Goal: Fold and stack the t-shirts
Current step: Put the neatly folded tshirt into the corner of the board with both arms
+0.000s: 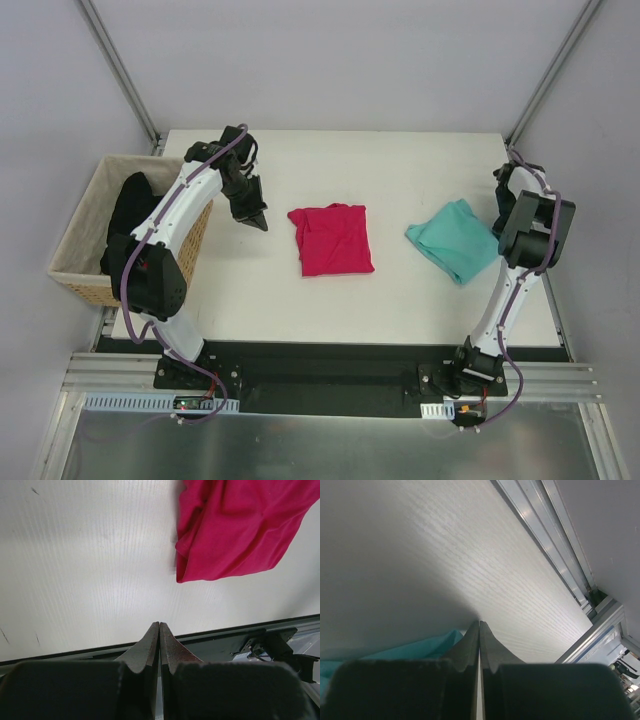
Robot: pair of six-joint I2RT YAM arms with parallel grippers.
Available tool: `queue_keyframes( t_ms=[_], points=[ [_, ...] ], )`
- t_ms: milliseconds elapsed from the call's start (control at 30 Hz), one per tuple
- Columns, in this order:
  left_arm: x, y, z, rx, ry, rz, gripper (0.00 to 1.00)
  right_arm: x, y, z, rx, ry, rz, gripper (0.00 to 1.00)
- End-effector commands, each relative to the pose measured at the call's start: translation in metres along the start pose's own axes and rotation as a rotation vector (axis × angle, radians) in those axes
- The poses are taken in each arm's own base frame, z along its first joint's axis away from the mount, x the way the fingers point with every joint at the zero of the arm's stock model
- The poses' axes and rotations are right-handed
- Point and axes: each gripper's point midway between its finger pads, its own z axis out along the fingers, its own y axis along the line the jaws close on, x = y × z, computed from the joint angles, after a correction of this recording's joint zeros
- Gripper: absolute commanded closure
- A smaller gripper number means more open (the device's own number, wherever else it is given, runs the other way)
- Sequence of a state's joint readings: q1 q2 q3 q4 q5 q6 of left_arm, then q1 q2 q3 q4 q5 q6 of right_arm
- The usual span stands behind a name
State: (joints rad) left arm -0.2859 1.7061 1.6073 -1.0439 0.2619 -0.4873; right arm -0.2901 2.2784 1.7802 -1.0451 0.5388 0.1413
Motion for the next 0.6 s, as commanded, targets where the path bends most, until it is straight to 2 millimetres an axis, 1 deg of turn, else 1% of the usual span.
queue_keyframes(
  t_ms=[0, 333, 467, 567],
  points=[
    [0.006, -0.003, -0.021, 0.034, -0.038, 0.004, 1.00, 0.005, 0.003, -0.023, -0.033, -0.039, 0.012, 0.99],
    [0.018, 0.007, -0.022, 0.018, -0.043, -0.004, 1.00, 0.024, 0.031, -0.041, -0.035, -0.069, -0.079, 0.99],
    [0.023, 0.010, -0.022, 0.015, -0.044, -0.009, 1.00, 0.031, 0.034, -0.048, -0.017, -0.086, -0.103, 0.99],
    [0.026, 0.012, -0.023, 0.011, -0.047, -0.012, 1.00, 0.035, 0.032, -0.050, -0.010, -0.093, -0.102, 0.99]
  ],
)
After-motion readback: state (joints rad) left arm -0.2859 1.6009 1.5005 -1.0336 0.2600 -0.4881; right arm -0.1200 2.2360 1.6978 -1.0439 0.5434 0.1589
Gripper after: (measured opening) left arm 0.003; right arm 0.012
